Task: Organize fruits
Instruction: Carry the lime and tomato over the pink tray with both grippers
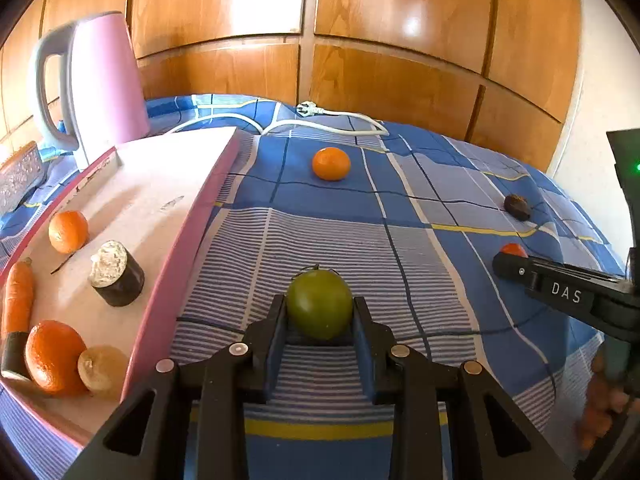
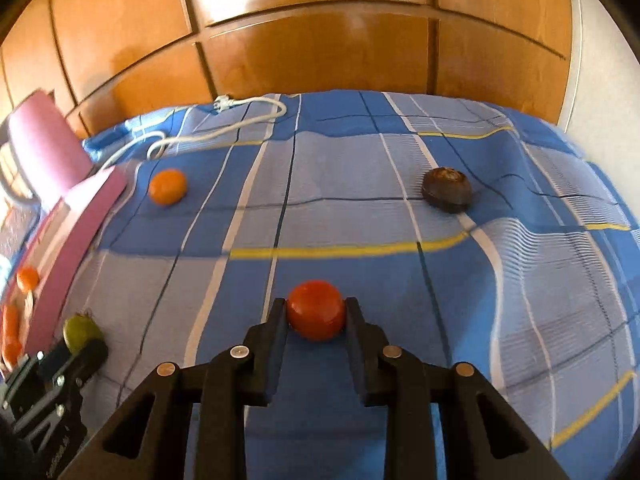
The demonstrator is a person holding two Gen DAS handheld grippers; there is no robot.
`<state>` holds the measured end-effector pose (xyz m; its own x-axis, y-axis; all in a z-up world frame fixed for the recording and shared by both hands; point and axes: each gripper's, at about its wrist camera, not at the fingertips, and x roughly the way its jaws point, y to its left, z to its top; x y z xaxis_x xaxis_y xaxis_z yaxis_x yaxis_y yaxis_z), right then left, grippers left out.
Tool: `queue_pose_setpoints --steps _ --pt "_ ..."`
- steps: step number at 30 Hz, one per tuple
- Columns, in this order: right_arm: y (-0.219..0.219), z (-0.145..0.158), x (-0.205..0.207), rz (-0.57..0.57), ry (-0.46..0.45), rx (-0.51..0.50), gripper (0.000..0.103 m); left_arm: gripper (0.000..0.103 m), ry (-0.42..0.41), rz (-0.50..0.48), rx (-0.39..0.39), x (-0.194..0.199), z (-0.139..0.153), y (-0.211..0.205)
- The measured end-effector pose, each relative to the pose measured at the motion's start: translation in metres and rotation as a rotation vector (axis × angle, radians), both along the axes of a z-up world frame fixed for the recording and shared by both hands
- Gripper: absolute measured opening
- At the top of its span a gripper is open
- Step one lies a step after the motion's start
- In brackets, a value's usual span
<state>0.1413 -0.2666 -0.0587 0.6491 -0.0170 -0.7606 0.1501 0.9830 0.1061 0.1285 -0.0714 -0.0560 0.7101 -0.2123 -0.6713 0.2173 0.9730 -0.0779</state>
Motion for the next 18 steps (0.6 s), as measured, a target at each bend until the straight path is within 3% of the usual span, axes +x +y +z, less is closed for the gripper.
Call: queue_pose_setpoints --steps 7,18 --pt "0.013 -0.003 0.000 0.003 0.004 -0.095 0.028 0.031 -0.016 -0.017 0.056 -0.015 0.002 0.004" --pt "0.020 0.000 -0.013 0.011 0.026 -0.041 0.028 0.031 -0.020 -0.029 0.049 -0.045 0.015 0.014"
